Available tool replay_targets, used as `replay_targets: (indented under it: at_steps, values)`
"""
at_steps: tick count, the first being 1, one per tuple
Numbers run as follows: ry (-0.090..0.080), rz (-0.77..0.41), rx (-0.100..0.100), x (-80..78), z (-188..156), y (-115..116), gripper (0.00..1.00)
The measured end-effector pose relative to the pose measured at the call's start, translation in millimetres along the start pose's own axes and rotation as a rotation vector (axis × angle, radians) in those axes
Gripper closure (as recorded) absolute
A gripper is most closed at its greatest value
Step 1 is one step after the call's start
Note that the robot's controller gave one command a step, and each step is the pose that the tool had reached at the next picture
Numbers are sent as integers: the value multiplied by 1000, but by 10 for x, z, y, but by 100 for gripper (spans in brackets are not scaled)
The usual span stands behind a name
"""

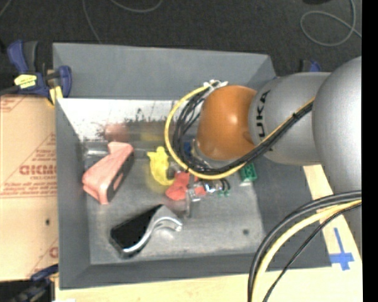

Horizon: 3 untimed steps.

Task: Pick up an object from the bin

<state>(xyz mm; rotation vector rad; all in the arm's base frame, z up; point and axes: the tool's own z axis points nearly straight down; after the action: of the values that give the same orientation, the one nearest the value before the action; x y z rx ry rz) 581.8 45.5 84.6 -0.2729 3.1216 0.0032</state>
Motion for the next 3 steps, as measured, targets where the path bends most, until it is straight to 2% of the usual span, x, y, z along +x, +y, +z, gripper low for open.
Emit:
replay_targets:
  at_steps: [1, 2, 3]
  values:
    - [0, -72, 1, -12, 79, -76, 0]
    - [-10, 409, -1, -87, 101, -242, 100]
    - [-10, 410, -1, -87, 101, -242, 100]
